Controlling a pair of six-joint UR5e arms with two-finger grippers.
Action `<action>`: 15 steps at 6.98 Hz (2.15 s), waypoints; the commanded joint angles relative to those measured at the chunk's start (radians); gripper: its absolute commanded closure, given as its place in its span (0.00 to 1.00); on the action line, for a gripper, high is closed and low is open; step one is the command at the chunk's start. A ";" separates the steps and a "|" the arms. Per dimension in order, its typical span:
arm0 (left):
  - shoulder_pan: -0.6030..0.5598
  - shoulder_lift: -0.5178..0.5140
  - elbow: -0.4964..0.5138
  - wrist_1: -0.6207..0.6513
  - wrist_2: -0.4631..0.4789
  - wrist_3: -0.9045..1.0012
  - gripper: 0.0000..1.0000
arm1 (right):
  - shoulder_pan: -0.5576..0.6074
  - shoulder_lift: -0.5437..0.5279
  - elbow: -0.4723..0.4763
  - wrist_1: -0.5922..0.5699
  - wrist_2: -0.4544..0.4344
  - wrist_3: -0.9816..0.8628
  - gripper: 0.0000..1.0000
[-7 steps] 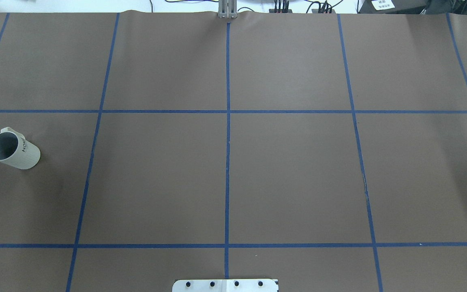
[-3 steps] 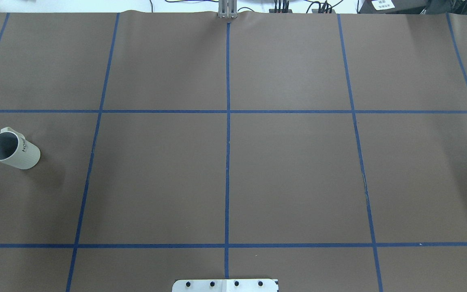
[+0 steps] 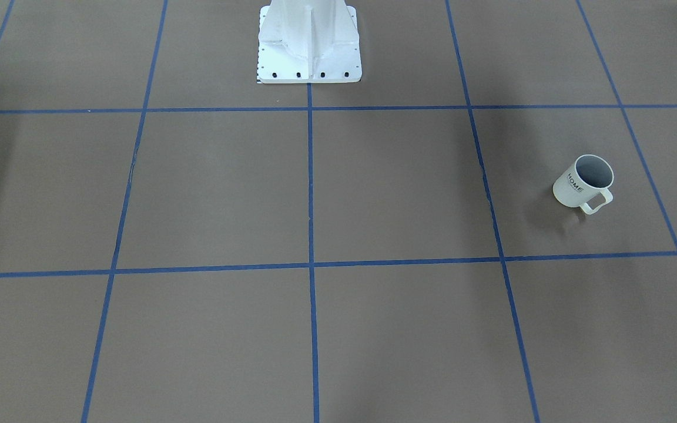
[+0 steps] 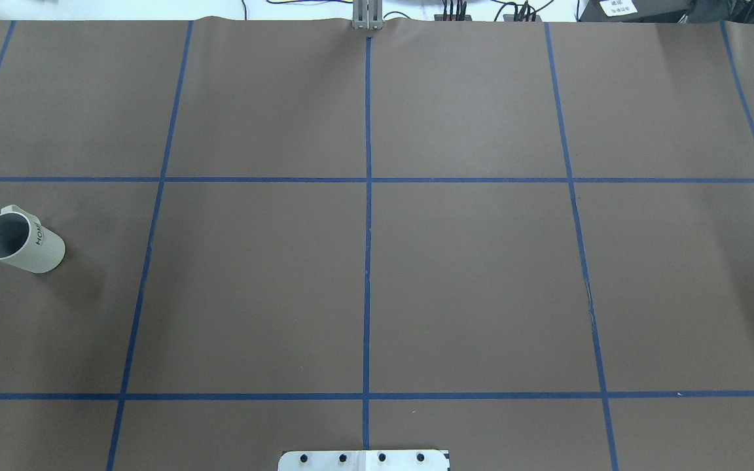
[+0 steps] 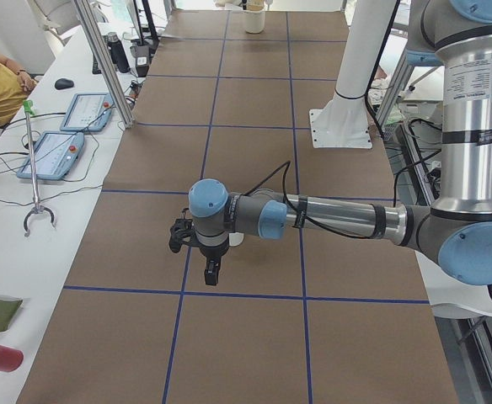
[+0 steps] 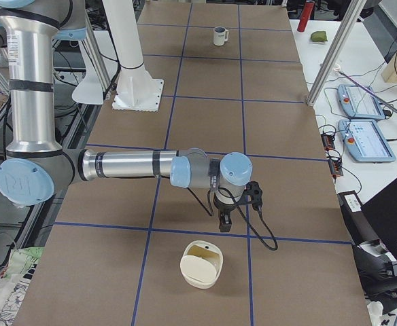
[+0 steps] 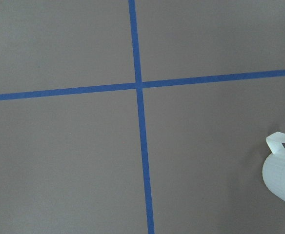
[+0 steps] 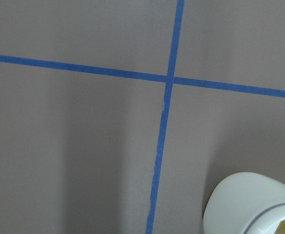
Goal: Left arm hands cup to right arm to dump lemon
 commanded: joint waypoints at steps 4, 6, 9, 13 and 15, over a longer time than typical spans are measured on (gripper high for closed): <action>0.000 0.002 0.024 -0.006 -0.002 0.000 0.00 | -0.001 -0.044 -0.010 0.027 -0.006 0.000 0.00; 0.000 -0.018 0.036 0.016 -0.055 -0.001 0.00 | -0.001 -0.047 -0.014 0.040 -0.024 0.002 0.00; 0.000 -0.075 0.043 0.139 -0.074 -0.001 0.00 | -0.001 -0.035 -0.016 0.041 -0.024 -0.001 0.00; 0.000 -0.070 0.033 0.129 -0.071 0.013 0.00 | -0.002 -0.021 -0.008 0.041 -0.022 0.002 0.00; -0.001 -0.075 0.029 0.110 0.068 0.054 0.00 | -0.002 -0.020 -0.008 0.041 -0.022 0.002 0.00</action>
